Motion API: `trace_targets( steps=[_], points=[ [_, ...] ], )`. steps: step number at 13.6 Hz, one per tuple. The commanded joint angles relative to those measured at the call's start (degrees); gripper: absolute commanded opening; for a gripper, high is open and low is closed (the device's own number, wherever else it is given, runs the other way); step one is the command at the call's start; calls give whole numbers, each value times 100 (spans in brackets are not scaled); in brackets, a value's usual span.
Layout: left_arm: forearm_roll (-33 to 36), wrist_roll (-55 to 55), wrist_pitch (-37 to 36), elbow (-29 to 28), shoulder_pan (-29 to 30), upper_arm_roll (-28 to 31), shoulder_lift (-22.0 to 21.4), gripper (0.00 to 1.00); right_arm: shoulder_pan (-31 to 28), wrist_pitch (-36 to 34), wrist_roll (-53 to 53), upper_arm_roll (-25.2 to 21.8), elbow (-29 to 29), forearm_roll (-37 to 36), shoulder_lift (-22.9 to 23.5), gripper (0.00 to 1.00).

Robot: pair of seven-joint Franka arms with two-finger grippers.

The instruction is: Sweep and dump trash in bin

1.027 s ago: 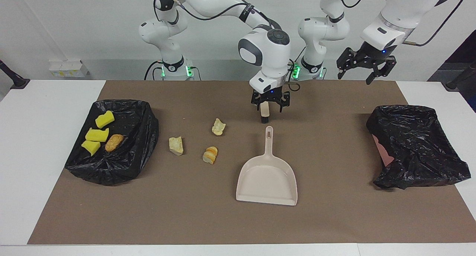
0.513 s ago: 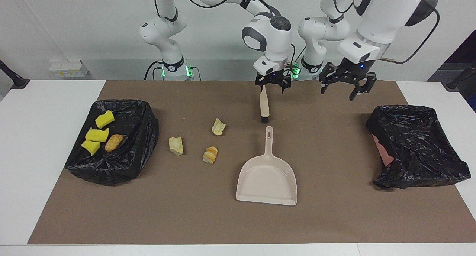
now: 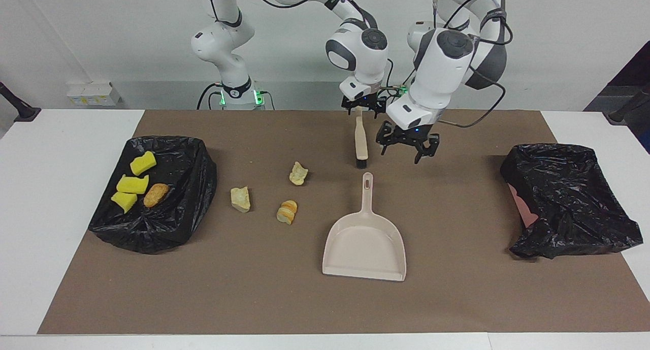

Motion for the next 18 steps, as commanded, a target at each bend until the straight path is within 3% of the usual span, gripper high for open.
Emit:
trace_targets(
  steps=[1, 3, 8, 10, 15, 17, 18],
  points=[
    [80, -495, 673, -126, -413, 84, 492, 100, 25, 463, 6, 30, -446, 311, -234, 97],
    [80, -567, 973, -214, -546, 84, 756, 100, 25, 552, -3, 39, -578, 365, -287, 87],
    [72, -733, 1597, -179, -440, 137, 1048, 97, 16, 570, -38, 39, -658, 469, -305, 44],
    [80, -752, 1625, -188, -431, 137, 1091, 93, 16, 562, -143, 39, -666, 619, -314, 38],
    [80, -761, 1853, 58, -484, 146, 1469, 90, 16, 526, -161, 48, -675, 637, -314, 38],
    [89, -752, 1836, 76, -467, 146, 1469, 78, 16, 500, -153, 39, -675, 646, -279, 38],
    [211, -743, 1836, 85, -441, 146, 1478, 66, 25, 491, -152, 39, -667, 646, -244, 37]
  ],
)
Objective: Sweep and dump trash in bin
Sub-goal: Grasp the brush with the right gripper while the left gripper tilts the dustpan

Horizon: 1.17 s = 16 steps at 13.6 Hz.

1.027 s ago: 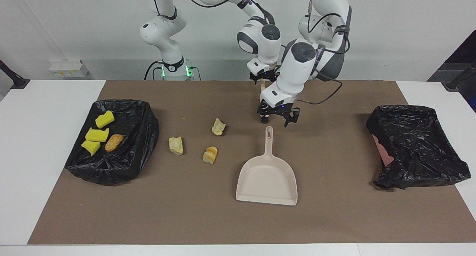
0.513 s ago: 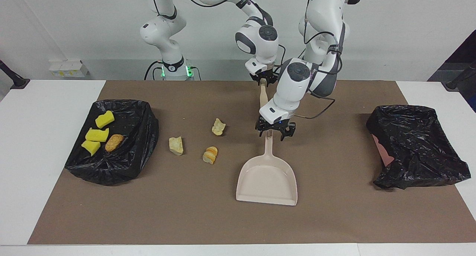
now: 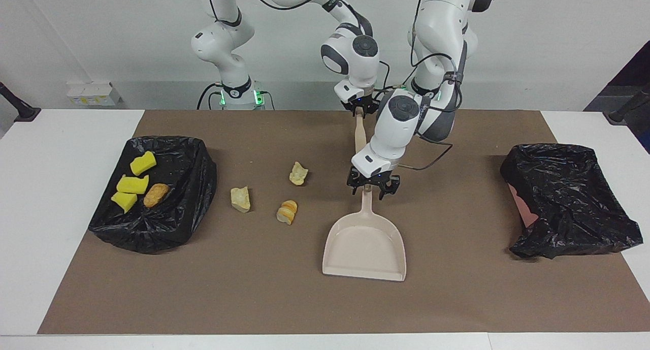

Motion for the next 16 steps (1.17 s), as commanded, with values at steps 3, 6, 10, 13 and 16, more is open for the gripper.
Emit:
trace_targets(
  steps=[3, 6, 10, 13, 16],
  points=[
    [967, -63, -26, 244, 13, 11, 105, 27, -30, -1, 59, 35, -102, 189, -95, 0],
    [976, -54, -271, 209, -48, 11, 105, 18, -56, -141, 78, 35, -57, 189, -104, 0],
    [967, -36, -264, 226, -31, -7, 105, 50, -188, -1011, 367, -26, 119, 180, -402, 0],
    [949, -27, -246, 191, -5, -7, 105, 53, -653, -1494, 499, -18, 101, 153, -788, 0],
    [949, -27, -299, 200, -5, -7, 96, 38, -1171, -2223, 228, -18, 101, 22, -1123, 0]
  ],
)
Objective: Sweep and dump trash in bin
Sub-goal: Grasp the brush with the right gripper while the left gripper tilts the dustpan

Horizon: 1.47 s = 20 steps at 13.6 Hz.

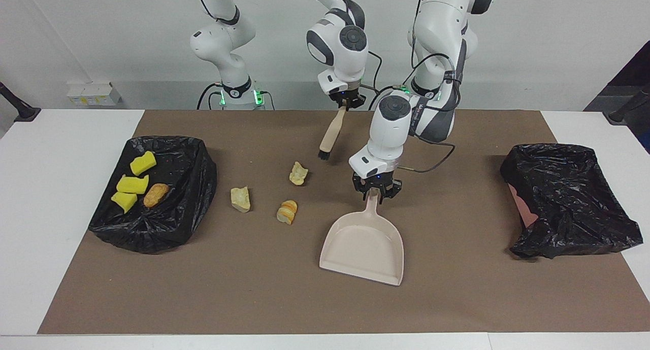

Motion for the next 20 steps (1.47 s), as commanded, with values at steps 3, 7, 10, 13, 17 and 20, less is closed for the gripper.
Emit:
trace_targets(
  steps=[3, 7, 10, 13, 17, 20],
  points=[
    [107, -7, -266, 88, -28, 14, 20, 10, -749, -1028, -660, 38, -74, -494, -434, 0],
    [142, 833, -810, 132, 77, 23, -365, 0, -1574, -1407, -1837, 47, -74, -1187, -469, 0],
    [116, 2491, -1461, 141, 286, 23, -621, 0, -2137, -1408, -2620, 56, -109, -1689, -399, 0],
    [150, 4241, -1831, 150, 367, 40, -753, 0, -2647, -1303, -3393, 56, -118, -2120, -294, 0],
    [562, 5588, -1840, 71, 359, 67, -788, 0, -3026, -1127, -4010, 65, -109, -2682, -206, 0],
    [950, 5723, -1779, -34, 288, 58, -727, 0, -3079, -1126, -4151, 65, -91, -2947, -197, 0]
  ],
)
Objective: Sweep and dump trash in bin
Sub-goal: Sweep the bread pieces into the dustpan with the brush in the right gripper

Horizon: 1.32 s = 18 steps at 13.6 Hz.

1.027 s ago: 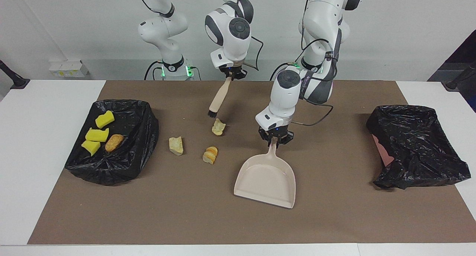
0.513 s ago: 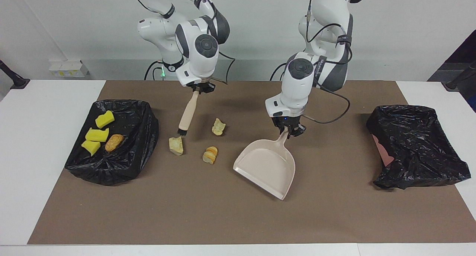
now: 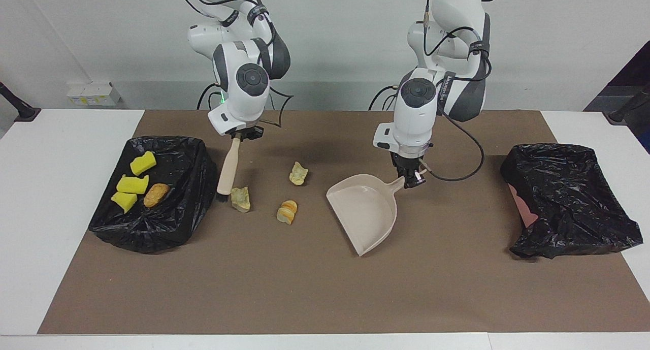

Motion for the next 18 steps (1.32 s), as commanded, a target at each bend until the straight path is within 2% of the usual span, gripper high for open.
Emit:
trace_targets(
  steps=[1, 5, 8, 18],
  points=[
    [291, 180, -2, -251, -105, 30, -124, 0, -113, 74, -258, 89, 4, -228, -5, 0],
    [528, 435, 24, -1015, -219, 21, -572, 0, -297, 126, -469, 80, 48, -289, 82, 0],
    [537, 435, 243, -1341, -246, 30, -730, 0, -691, 327, -898, 89, 22, -474, 127, 0],
    [537, 435, 367, -1641, -360, 21, -836, 0, -675, 1602, -1156, 115, -339, -440, 899, 0]
  ],
)
